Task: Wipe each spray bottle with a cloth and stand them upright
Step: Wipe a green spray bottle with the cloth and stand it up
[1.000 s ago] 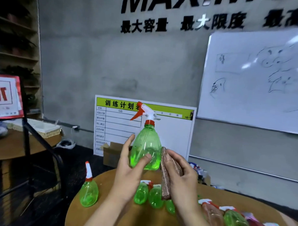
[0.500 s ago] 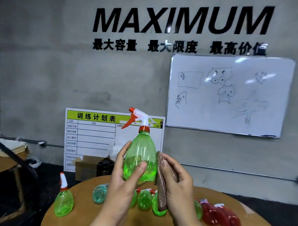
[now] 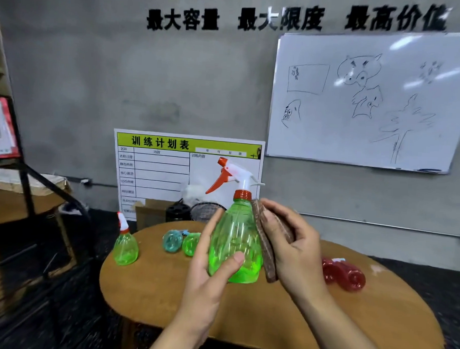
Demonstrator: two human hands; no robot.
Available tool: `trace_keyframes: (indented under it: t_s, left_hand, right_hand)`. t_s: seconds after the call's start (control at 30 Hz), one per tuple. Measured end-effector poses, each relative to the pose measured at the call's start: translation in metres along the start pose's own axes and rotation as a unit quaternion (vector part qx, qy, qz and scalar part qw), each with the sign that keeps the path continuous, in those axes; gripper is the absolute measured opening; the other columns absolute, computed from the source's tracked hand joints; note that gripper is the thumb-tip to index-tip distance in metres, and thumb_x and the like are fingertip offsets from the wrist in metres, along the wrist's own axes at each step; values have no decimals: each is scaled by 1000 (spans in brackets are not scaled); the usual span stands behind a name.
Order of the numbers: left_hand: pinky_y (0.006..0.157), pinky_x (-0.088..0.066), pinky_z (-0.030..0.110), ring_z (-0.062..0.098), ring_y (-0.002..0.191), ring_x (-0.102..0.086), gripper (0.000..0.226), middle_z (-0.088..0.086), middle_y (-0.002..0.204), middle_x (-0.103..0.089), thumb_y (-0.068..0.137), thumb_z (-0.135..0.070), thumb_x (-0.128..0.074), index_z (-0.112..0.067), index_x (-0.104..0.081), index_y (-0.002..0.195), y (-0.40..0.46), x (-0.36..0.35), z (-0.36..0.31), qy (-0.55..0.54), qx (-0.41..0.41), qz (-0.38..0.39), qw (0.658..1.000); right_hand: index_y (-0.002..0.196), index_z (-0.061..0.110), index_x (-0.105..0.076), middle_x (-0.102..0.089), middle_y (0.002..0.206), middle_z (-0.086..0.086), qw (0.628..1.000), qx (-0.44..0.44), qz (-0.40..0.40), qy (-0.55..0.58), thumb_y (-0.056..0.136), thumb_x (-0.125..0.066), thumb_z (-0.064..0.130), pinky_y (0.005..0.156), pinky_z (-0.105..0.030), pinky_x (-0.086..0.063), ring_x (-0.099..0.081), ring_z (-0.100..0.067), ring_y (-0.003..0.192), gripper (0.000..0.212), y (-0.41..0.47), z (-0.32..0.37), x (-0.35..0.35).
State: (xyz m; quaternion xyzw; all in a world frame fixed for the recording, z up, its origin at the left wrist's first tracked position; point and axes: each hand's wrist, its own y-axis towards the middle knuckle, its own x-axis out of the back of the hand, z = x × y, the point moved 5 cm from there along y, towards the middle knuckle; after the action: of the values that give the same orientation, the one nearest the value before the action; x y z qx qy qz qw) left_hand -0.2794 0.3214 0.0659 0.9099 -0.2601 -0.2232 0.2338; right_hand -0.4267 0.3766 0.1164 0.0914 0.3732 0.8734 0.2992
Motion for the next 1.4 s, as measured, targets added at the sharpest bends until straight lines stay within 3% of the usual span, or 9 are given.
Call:
trace_keyframes:
  t_s: [0.1,0.2,0.33,0.43,0.53,0.77,0.87,1.2,1.4]
  left_hand:
    - [121,-39,52,14,145,-51,70,-15,155,-55,83,-47,-77,-51,-51,149,-18,-2,5,26,-1,4,1000]
    - [124,-34,48,1,147,-45,57,-25,155,-51,89,-67,-60,-57,-52,145,-28,1,7,63,11,-16,998]
    - [124,-35,55,14,148,-48,63,-15,157,-53,88,-84,-54,-57,-53,145,-39,11,15,44,47,-40,997]
    - [118,-42,55,21,137,-61,45,-4,148,-63,103,-67,-40,-53,-58,142,-53,20,20,16,68,-53,996]
    - [117,-42,55,25,132,-65,41,0,141,-69,105,-50,-38,-48,-63,138,-70,30,30,4,81,-72,994]
    - [125,-34,51,12,147,-48,40,-13,153,-58,102,-56,-51,-51,-60,140,-109,48,51,95,63,-91,989]
    - [126,-31,51,11,150,-44,41,-14,156,-54,104,-53,-48,-48,-58,144,-120,53,50,97,65,-93,989]
    - [107,-55,37,29,129,-66,43,7,139,-70,107,-46,-43,-38,-58,146,-153,81,65,16,146,-127,981]
    - [122,-36,57,18,145,-53,44,-8,153,-59,101,-56,-49,-48,-59,143,-171,87,77,93,143,-100,980]
  right_hand:
    - [115,28,-79,-71,98,8,997,30,31,-68,98,-69,28,88,-24,-52,-71,-14,101,20,-4,8,-2]
    - [120,36,-77,-65,91,7,986,61,56,-143,102,-62,41,79,-34,-53,-67,-17,91,24,-16,6,-6]
    - [126,31,-75,-59,94,6,963,158,94,-199,103,-58,44,70,-28,-52,-62,-11,84,31,-58,3,-10]
    - [127,31,-75,-59,92,2,912,273,172,-254,102,-65,38,69,-12,-47,-57,-5,76,28,-102,1,-15]
    - [132,36,-71,-62,93,1,875,321,223,-287,100,-71,37,63,-23,-55,-62,-10,76,32,-124,-10,-17]
    - [125,33,-76,-52,90,5,961,116,154,-197,103,-60,39,69,-35,-55,-61,-14,80,28,-104,-35,-31]
    - [123,31,-77,-53,88,5,966,89,134,-202,101,-59,38,67,-26,-48,-58,-14,79,29,-113,-39,-38]
    - [126,34,-75,-57,84,0,876,294,267,-275,98,-70,36,51,-26,-49,-56,-11,68,28,-198,-37,-50]
    - [125,35,-75,-48,87,10,959,67,187,-202,105,-54,45,56,-30,-47,-55,-11,70,31,-161,-61,-52]
